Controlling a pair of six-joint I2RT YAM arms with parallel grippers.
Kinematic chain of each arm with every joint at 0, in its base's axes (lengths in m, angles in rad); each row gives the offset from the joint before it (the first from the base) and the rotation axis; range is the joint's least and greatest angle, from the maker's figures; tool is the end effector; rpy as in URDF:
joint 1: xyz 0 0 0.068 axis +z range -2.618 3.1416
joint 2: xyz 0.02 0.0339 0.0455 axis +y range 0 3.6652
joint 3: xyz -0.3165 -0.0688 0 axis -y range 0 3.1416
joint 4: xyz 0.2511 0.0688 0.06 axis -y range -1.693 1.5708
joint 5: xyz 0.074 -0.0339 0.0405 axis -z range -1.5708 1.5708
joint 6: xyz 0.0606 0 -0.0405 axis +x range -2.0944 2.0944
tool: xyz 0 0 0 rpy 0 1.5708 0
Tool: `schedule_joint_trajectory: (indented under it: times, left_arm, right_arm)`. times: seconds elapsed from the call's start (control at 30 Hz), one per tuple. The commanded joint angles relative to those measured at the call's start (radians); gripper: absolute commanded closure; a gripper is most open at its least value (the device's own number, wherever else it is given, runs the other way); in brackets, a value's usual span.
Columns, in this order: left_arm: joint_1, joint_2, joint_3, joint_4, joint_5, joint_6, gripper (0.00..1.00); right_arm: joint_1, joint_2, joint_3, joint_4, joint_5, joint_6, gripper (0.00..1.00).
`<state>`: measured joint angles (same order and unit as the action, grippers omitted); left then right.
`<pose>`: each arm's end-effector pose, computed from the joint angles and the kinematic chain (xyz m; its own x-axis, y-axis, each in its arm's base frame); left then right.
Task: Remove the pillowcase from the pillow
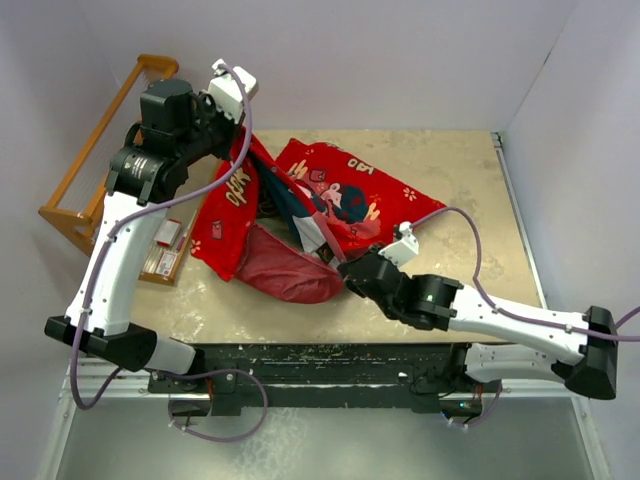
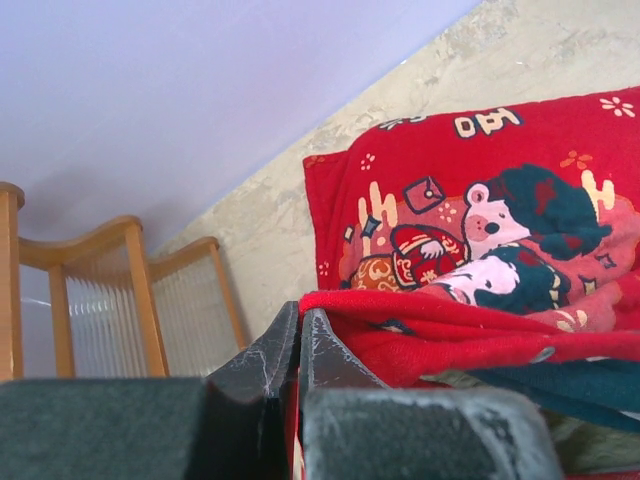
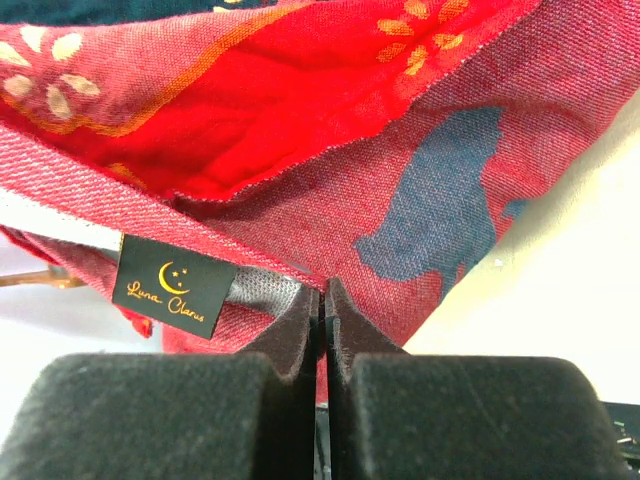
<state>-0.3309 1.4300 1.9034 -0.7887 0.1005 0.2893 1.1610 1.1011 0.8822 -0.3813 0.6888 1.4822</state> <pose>0.2812 -0.1030 0.5531 -0.1631 0.3562 -0.9201 0.4800 0.8434 0.2414 0.1288 0.1998 0.3315 -0.5171 0.7397 -0.4306 0.1800 0.5858 0.7902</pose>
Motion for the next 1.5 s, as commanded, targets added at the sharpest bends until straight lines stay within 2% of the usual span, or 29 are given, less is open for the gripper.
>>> schedule_joint_trajectory:
  times: [0.0, 0.17, 0.2, 0.23, 0.3, 0.37, 0.47, 0.57, 0.63, 0.73, 0.87, 0.93, 1.07, 1.2, 1.47]
  left_arm:
    - [0.012, -0.054, 0.0, 0.185, -0.043, 0.039, 1.0]
    - [0.013, -0.052, 0.012, 0.2, -0.034, 0.063, 1.0]
    - [0.013, -0.05, 0.024, 0.189, -0.017, 0.063, 1.0]
    - [0.013, -0.045, 0.037, 0.169, 0.011, 0.062, 1.0]
    - [0.013, -0.031, 0.071, 0.105, 0.106, 0.043, 1.0]
    - [0.011, -0.018, 0.082, 0.044, 0.204, 0.008, 1.0]
    - [0.011, -0.011, 0.07, -0.004, 0.3, -0.041, 1.0]
    - [0.012, -0.015, 0.056, -0.029, 0.34, -0.06, 1.0]
    - [0.01, -0.02, 0.054, -0.04, 0.355, -0.062, 1.0]
    - [0.01, -0.028, 0.062, -0.051, 0.376, -0.065, 1.0]
    - [0.01, -0.03, 0.085, -0.069, 0.409, -0.079, 1.0]
    - [0.012, -0.041, 0.084, -0.071, 0.438, -0.086, 1.0]
    - [0.012, -0.047, 0.086, -0.07, 0.449, -0.1, 1.0]
    - [0.012, -0.041, 0.096, -0.077, 0.439, -0.097, 1.0]
    - [0.01, -0.032, 0.117, -0.086, 0.427, -0.092, 1.0]
  right_arm:
    - [-0.002, -0.087, -0.009, -0.126, 0.07, 0.044, 1.0]
    - [-0.074, -0.229, 0.045, -0.216, 0.182, -0.066, 1.0]
    - [-0.083, -0.25, 0.062, -0.166, 0.192, -0.173, 1.0]
    - [-0.088, -0.258, 0.084, -0.1, 0.194, -0.352, 1.0]
    - [-0.087, -0.203, 0.186, -0.008, 0.16, -0.6, 0.97]
    - [-0.07, -0.084, 0.312, 0.016, 0.042, -0.784, 0.81]
    - [0.079, 0.047, 0.415, 0.17, -0.003, -1.129, 0.52]
    - [0.104, 0.1, 0.466, 0.282, -0.27, -1.329, 0.37]
    - [0.108, 0.131, 0.483, 0.31, -0.493, -1.408, 0.31]
    - [0.108, 0.212, 0.531, 0.261, -0.595, -1.483, 0.29]
    - [0.105, 0.293, 0.558, 0.225, -0.624, -1.538, 0.29]
    - [0.069, 0.303, 0.557, 0.214, -0.607, -1.548, 0.29]
    - [-0.061, 0.282, 0.531, 0.251, -0.706, -1.518, 0.29]
    - [-0.082, 0.353, 0.56, 0.155, -0.69, -1.564, 0.29]
    - [-0.107, 0.372, 0.429, 0.205, -0.763, -1.53, 0.33]
